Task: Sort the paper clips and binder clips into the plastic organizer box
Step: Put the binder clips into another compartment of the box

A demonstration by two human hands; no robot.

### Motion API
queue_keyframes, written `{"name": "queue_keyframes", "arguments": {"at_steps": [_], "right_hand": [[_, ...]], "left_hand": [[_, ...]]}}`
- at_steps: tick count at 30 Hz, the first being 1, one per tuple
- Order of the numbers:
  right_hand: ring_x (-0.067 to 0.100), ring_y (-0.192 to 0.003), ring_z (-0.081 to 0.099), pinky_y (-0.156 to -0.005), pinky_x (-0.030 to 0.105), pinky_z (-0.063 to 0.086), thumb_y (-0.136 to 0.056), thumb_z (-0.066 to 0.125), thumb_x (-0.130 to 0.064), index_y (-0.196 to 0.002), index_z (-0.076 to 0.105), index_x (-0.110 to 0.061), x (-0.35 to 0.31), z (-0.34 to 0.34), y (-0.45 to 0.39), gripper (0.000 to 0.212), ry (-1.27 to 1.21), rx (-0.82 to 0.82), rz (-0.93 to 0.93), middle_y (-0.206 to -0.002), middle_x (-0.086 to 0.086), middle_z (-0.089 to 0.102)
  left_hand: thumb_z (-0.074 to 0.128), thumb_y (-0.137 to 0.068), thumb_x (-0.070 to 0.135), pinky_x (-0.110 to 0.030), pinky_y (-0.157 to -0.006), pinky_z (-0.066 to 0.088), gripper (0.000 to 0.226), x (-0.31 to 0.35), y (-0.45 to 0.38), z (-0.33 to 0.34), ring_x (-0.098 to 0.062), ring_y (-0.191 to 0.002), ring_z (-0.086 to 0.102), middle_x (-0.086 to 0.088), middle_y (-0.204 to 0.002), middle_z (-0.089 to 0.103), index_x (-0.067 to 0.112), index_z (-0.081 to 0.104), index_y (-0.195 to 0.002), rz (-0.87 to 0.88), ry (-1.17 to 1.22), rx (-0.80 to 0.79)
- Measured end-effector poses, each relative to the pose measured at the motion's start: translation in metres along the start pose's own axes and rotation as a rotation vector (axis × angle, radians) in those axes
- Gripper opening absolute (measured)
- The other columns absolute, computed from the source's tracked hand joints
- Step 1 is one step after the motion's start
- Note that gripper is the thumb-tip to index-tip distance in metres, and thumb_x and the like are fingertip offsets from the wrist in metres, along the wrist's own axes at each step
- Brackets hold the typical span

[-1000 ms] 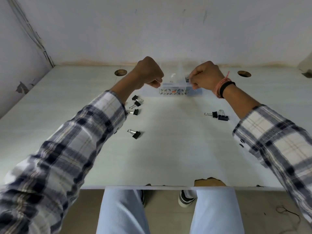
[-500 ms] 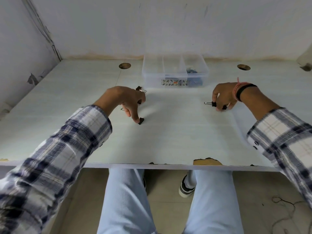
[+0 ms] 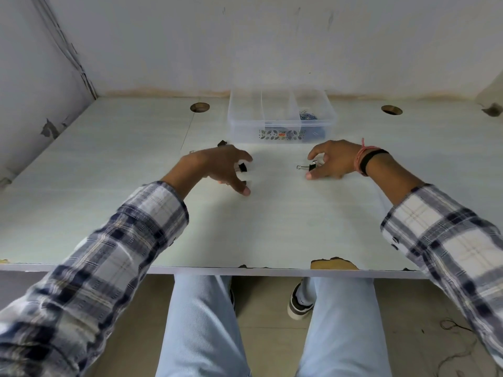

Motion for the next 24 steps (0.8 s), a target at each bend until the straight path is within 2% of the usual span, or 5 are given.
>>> {"name": "queue_keyframes", "arguments": {"at_steps": [4, 8, 14, 19, 24], "right_hand": [[0.022, -0.102, 0.063, -0.082, 0.024, 0.042, -0.082, 0.077, -0.033, -0.113, 0.072, -0.020, -0.018, 0.020, -0.005, 0.034, -0.042, 0.128, -0.141, -0.101, 0.002, 0.065], [0.025, -0.069, 0.074, -0.070, 0.032, 0.061, -0.081, 0.074, -0.023, -0.098, 0.075, -0.016, -0.030, 0.023, -0.005, 0.018, -0.138, 0.129, -0.134, -0.075, 0.001, 0.067], [0.010, -0.046, 0.069, -0.061, 0.026, 0.057, -0.081, 0.073, -0.029, -0.084, 0.071, -0.021, -0.036, 0.030, -0.012, 0.009, -0.310, 0.235, -0.087, -0.067, 0.001, 0.070], [0.022, -0.071, 0.075, -0.071, 0.038, 0.063, -0.084, 0.072, -0.016, -0.097, 0.070, 0.007, -0.035, 0.027, -0.018, 0.027, -0.938, 0.221, 0.001, -0.103, 0.014, 0.069], [0.028, -0.080, 0.075, -0.073, 0.038, 0.063, -0.078, 0.072, 0.007, -0.083, 0.066, 0.006, -0.043, -0.026, -0.034, 0.008, -1.138, 0.391, -0.059, -0.090, 0.019, 0.071]], "left_hand": [[0.091, -0.075, 0.028, -0.027, -0.070, 0.050, 0.053, 0.009, -0.007, 0.010, -0.033, -0.095, 0.070, -0.004, -0.118, 0.066, 0.022, 0.069, -0.122, 0.086, 0.078, 0.053], [0.086, -0.077, 0.021, -0.027, -0.069, 0.051, 0.042, 0.013, -0.005, 0.007, -0.025, -0.091, 0.072, -0.002, -0.108, 0.072, 0.026, 0.071, -0.116, 0.084, 0.107, 0.045], [0.073, -0.073, 0.016, -0.039, -0.073, 0.063, 0.019, 0.013, -0.014, 0.008, -0.015, -0.066, 0.076, -0.002, -0.078, 0.077, 0.023, 0.069, -0.091, 0.026, 0.187, 0.214], [0.075, -0.084, 0.002, -0.040, -0.076, 0.066, 0.010, 0.014, -0.020, -0.002, -0.028, -0.066, 0.078, -0.020, -0.081, 0.077, 0.001, 0.069, -0.092, 0.017, 0.576, 0.287], [0.075, -0.082, -0.008, -0.036, -0.067, 0.066, 0.008, 0.028, -0.046, -0.056, -0.026, -0.060, 0.074, -0.023, -0.080, 0.073, -0.004, 0.069, -0.084, 0.049, 0.865, 0.544]]}}
Point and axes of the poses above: each hand's wrist, its own y-axis away from the middle knuckle, its own z-axis out of the palm, x = y × z, the point moved 2 cm from there along -y, towards the middle knuckle
